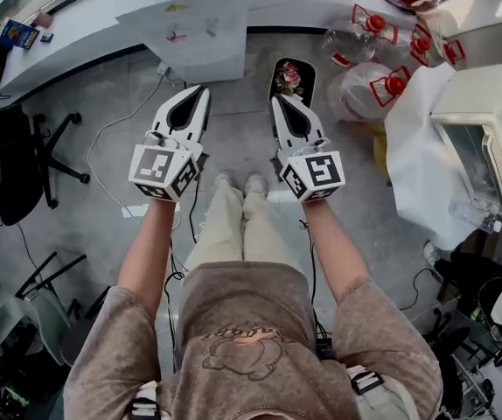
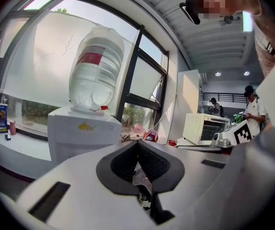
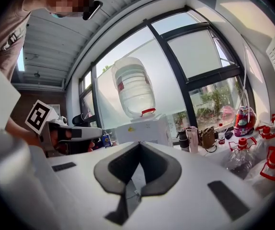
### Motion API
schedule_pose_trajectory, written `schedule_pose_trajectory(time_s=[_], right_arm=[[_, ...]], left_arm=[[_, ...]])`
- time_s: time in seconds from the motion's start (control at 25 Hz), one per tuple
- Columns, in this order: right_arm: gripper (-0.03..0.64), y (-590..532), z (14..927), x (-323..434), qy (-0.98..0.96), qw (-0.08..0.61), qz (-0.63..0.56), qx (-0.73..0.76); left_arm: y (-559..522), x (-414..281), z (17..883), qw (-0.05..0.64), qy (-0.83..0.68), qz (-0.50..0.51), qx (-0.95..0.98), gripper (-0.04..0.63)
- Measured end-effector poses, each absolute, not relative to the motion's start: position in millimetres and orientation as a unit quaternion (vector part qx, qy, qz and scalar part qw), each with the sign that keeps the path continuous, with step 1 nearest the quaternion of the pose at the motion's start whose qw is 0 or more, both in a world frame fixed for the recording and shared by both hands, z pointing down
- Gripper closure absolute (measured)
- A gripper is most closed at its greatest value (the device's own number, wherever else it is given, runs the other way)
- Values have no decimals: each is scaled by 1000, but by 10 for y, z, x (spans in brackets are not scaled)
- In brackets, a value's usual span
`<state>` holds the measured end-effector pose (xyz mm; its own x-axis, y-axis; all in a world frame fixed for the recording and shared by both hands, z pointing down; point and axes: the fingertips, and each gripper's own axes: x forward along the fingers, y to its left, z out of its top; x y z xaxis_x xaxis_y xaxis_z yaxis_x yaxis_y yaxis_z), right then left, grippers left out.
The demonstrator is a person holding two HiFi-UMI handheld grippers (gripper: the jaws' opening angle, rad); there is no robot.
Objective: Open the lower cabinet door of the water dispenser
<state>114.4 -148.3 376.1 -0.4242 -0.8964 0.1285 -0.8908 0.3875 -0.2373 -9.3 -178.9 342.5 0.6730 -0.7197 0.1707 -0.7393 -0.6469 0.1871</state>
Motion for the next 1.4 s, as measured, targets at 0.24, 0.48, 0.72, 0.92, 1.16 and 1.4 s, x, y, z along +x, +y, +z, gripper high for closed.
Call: schedule_pose_trajectory(time_s=[0.24, 0.48, 0.72, 0.92, 1.16, 1.4], right_arm=[[612, -1689, 4305, 1094, 835, 13, -140, -532], [612, -1871, 4869, 969, 843, 19, -135, -521], [611, -2024, 5373, 906, 844, 28, -135, -518], [521, -2109, 5626, 895, 852, 28, -154, -500], [248, -2212, 5791, 782, 872, 37, -185, -451], [202, -2482, 6207, 763, 875, 3, -196, -442]], left_arm=[[-1995, -76, 3919, 122, -402, 37, 907, 578], [-2159, -80, 4431, 114, -401, 35, 908, 578], [-2317, -97, 4908, 113, -404, 33, 907, 578], [-2361, -78, 5116, 117, -400, 35, 908, 578], [-2391, -72, 5165, 123, -393, 37, 910, 578], [-2442, -123, 5234, 124, -390, 36, 912, 578]])
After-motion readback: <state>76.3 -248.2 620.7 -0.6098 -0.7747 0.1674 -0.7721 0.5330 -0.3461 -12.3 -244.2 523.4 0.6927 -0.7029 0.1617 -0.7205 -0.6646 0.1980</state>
